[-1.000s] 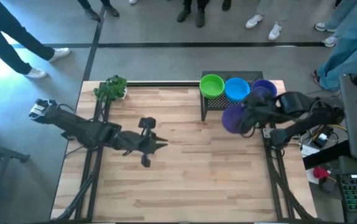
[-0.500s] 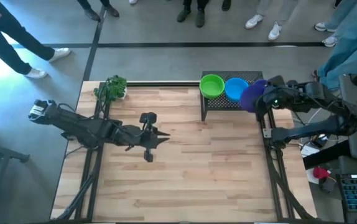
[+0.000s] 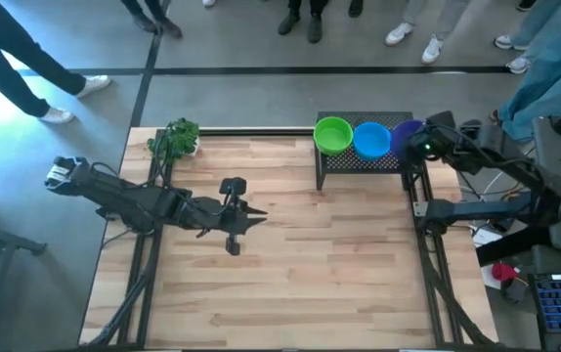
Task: Pick & Place Mini bowls
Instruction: Stack the violet bowl on top of the violet bowl on the shelf
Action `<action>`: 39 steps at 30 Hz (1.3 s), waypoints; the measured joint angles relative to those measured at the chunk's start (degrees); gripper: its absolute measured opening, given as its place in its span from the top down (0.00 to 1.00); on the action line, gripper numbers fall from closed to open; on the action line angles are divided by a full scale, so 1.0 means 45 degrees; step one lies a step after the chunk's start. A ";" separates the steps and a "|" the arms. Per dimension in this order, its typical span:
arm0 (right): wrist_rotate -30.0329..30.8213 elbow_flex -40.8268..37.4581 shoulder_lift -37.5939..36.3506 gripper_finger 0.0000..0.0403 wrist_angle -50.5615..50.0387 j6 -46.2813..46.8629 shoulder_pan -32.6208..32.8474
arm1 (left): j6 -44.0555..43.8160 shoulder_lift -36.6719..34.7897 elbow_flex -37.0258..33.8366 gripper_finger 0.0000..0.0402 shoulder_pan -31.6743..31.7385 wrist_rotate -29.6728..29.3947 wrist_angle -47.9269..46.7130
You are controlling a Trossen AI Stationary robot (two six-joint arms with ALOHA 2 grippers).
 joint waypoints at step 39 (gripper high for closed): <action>0.0725 -0.1257 0.0212 0.98 0.0209 -0.0547 -0.2079 | 0.0010 0.0000 -0.0024 0.86 0.0000 0.0049 -0.0277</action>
